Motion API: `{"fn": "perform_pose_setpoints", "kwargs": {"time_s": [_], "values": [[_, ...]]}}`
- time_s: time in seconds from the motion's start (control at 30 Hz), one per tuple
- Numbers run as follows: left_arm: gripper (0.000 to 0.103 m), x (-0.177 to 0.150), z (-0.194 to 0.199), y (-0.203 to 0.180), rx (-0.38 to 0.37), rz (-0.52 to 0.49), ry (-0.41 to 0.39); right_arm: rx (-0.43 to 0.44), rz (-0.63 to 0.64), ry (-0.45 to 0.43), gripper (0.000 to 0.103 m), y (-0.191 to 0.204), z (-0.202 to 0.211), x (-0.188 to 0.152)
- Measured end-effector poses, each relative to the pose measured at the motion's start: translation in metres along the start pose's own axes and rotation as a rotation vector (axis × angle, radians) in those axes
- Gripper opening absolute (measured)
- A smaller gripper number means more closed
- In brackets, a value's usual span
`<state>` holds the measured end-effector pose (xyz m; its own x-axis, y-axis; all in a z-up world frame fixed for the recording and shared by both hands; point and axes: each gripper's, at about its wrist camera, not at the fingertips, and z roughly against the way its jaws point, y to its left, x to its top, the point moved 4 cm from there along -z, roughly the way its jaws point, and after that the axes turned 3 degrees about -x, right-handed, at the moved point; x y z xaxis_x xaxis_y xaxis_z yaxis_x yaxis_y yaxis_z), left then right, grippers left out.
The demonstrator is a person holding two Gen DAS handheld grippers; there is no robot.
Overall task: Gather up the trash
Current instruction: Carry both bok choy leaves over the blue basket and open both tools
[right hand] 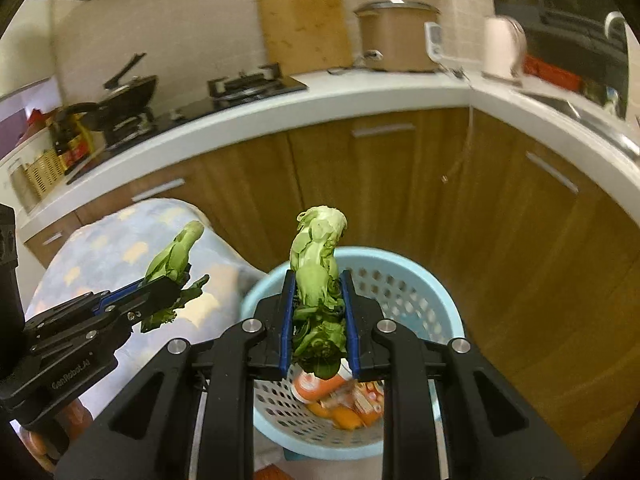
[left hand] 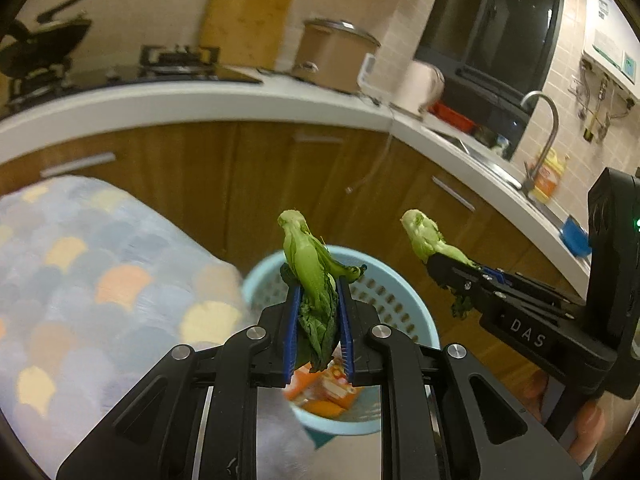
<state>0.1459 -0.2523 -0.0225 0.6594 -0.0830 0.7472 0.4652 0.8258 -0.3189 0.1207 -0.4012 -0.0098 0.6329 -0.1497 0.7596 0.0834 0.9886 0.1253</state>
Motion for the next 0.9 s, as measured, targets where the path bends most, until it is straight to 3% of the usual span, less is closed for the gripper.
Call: {"fn": "perform_pose_setpoints", "kwargs": {"time_s": [0.2,0.23,0.27,0.33,0.57,0.73,0.8,0.9], "values": [[0.018,-0.010,-0.034,-0.003,-0.072,0.000,0.103,-0.034,-0.023,0.052,0.020,-0.015,-0.019,-0.015],[0.024,-0.011,-0.037,-0.005,-0.070,-0.007,0.109,-0.030,-0.030,0.058,0.020,-0.017,-0.021,-0.017],[0.038,-0.013,-0.039,-0.005,-0.057,-0.018,0.106,-0.024,-0.039,0.064,0.021,-0.018,-0.022,-0.018],[0.053,-0.013,-0.035,-0.004,-0.037,-0.028,0.086,-0.021,-0.045,0.065,0.028,-0.020,-0.022,-0.020],[0.054,-0.009,-0.016,0.002,-0.018,-0.035,0.044,-0.052,-0.021,0.026,0.029,-0.013,-0.007,-0.022],[0.055,-0.009,0.012,0.010,0.003,-0.044,-0.015,-0.028,-0.013,-0.022,0.029,0.005,0.011,-0.023],[0.058,-0.010,0.025,0.012,0.023,-0.056,-0.048,-0.035,-0.008,-0.043,0.029,0.015,0.018,-0.025],[0.072,-0.013,0.047,0.018,0.075,-0.073,-0.111,-0.036,0.001,-0.071,0.032,0.029,0.026,-0.028]]}}
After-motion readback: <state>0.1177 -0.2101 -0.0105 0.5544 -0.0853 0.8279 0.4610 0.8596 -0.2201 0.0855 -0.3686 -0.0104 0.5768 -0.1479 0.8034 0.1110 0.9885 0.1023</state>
